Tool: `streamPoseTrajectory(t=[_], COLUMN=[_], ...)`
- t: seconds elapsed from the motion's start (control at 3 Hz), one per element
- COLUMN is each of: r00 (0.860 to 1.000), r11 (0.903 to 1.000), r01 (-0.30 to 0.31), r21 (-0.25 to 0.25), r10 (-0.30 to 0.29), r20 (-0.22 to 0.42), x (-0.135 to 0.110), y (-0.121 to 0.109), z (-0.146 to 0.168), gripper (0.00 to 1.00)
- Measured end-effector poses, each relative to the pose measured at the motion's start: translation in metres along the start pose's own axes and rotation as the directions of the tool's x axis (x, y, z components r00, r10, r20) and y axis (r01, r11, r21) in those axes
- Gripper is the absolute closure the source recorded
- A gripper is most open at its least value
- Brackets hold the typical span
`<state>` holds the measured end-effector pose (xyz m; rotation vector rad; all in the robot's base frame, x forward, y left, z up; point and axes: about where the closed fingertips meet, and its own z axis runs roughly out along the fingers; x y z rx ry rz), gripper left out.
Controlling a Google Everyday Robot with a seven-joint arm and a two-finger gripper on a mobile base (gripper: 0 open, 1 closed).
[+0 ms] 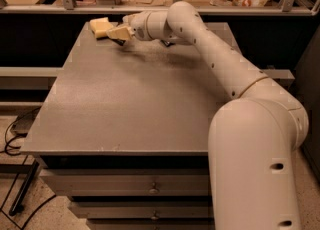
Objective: Move rxbar chocolate near sponge
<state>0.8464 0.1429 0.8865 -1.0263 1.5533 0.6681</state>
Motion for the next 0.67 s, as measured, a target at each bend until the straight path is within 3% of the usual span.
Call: streamPoseTrajectory(t=[0.67], r00=[1.000], r11=[1.0000], r01=[0.000], r21=[-0.003], r10=[0.000], r20=[0.000], x=[0.0003], y=[0.0014], z=[0.0018], gripper=[0.00])
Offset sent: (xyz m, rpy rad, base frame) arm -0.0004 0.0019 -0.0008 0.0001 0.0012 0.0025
